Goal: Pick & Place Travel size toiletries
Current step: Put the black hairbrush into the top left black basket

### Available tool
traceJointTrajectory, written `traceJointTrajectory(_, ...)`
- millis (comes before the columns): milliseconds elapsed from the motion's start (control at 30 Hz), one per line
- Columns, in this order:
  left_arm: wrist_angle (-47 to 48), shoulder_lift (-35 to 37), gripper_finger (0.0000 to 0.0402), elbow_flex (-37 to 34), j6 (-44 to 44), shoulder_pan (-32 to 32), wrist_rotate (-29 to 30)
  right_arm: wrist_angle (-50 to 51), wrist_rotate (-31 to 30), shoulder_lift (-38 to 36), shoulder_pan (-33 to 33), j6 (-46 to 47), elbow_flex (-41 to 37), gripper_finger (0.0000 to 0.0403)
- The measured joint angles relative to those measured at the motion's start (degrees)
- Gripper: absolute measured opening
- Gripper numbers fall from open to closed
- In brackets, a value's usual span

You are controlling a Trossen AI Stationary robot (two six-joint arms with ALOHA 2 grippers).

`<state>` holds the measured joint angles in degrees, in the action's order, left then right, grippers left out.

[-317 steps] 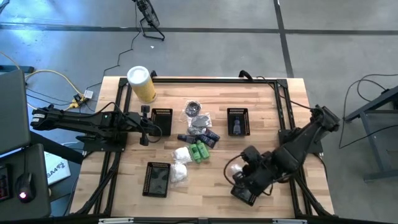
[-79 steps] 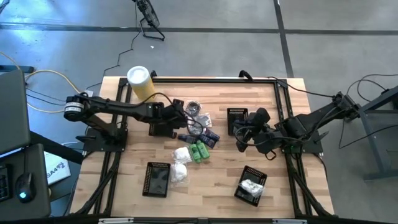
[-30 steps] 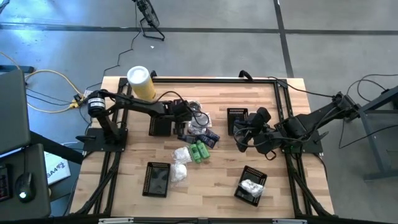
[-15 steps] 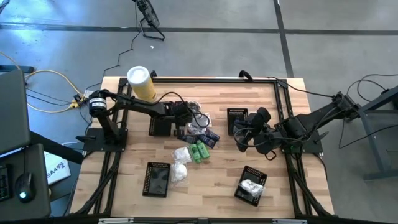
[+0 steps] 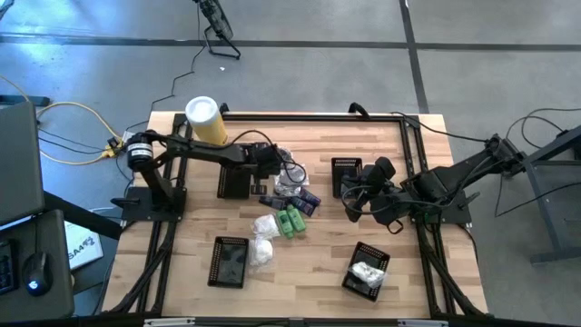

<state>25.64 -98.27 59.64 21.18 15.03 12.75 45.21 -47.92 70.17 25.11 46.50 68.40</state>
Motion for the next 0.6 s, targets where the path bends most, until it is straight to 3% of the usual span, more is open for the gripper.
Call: traceJointTrajectory(600,19.4,0.3,0.0,22.9,9.0,-0.1,0.2,-0.4,-0.1,0.0,0.0,0.3,0.0,0.0004)
